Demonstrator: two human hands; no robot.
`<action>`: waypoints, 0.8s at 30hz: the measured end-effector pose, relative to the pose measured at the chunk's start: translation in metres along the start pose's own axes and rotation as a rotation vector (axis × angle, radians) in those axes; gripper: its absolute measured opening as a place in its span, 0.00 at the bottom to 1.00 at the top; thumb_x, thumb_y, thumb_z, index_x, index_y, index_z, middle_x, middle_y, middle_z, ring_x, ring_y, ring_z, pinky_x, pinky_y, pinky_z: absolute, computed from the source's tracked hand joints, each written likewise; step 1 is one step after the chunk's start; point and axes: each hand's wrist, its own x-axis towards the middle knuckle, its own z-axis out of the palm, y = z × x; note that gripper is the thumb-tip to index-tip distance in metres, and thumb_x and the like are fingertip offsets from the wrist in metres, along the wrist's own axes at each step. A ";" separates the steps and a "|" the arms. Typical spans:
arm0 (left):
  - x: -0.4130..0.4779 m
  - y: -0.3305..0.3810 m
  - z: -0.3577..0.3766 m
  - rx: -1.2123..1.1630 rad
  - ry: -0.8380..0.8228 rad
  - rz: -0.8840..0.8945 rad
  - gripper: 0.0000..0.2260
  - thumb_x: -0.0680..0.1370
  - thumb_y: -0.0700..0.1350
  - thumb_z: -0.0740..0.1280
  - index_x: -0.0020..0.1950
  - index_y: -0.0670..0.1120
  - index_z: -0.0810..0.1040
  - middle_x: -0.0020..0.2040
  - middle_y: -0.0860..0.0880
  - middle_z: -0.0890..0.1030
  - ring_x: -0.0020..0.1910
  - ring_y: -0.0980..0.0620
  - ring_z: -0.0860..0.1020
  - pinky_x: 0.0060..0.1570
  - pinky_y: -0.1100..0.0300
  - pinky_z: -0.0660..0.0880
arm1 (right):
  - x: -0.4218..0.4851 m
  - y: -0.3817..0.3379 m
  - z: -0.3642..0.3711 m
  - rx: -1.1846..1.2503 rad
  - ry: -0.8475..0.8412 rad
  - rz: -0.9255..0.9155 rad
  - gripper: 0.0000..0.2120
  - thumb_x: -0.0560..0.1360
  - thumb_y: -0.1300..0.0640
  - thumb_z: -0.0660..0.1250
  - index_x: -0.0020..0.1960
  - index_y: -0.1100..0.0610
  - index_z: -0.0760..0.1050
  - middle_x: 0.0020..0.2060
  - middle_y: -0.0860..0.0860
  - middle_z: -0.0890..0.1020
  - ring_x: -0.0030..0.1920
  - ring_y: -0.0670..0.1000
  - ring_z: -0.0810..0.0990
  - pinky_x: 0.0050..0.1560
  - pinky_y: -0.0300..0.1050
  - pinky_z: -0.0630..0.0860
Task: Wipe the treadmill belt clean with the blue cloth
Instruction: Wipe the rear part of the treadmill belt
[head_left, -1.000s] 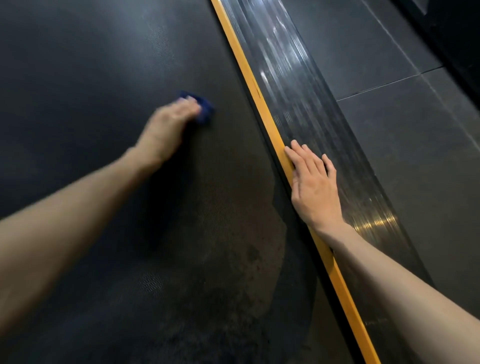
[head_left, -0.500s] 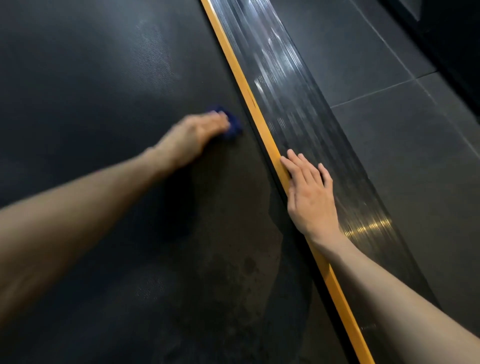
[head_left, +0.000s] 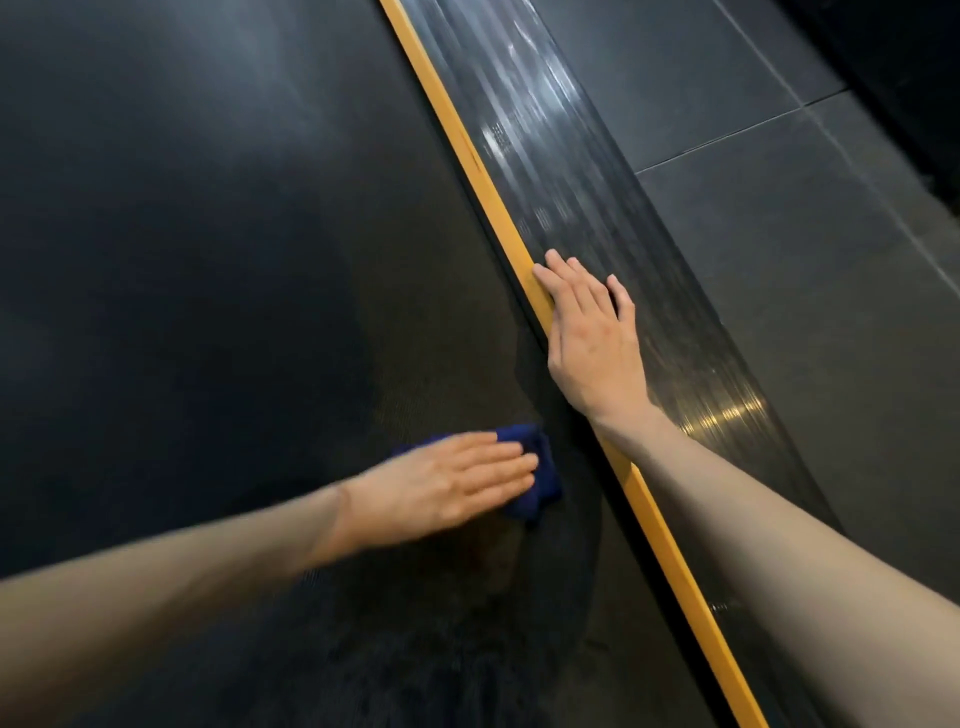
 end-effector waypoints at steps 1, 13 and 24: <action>-0.013 -0.016 -0.009 0.054 0.070 0.096 0.20 0.79 0.43 0.58 0.70 0.42 0.68 0.71 0.43 0.68 0.72 0.47 0.64 0.72 0.50 0.59 | 0.000 0.000 0.000 -0.002 -0.005 -0.005 0.22 0.79 0.59 0.54 0.73 0.53 0.63 0.73 0.49 0.65 0.74 0.49 0.61 0.73 0.57 0.54; 0.000 -0.002 -0.001 0.058 0.359 -0.347 0.22 0.74 0.38 0.55 0.68 0.40 0.68 0.67 0.40 0.73 0.64 0.42 0.73 0.64 0.52 0.63 | 0.002 0.003 -0.002 0.040 -0.004 -0.013 0.22 0.79 0.57 0.54 0.72 0.53 0.65 0.72 0.50 0.66 0.73 0.49 0.61 0.73 0.57 0.54; -0.040 -0.140 -0.045 0.059 0.496 -0.762 0.22 0.75 0.33 0.59 0.69 0.39 0.69 0.70 0.39 0.68 0.68 0.38 0.68 0.65 0.45 0.65 | 0.002 0.002 -0.002 0.057 -0.012 -0.015 0.22 0.79 0.56 0.51 0.72 0.54 0.65 0.72 0.50 0.66 0.73 0.49 0.61 0.74 0.55 0.51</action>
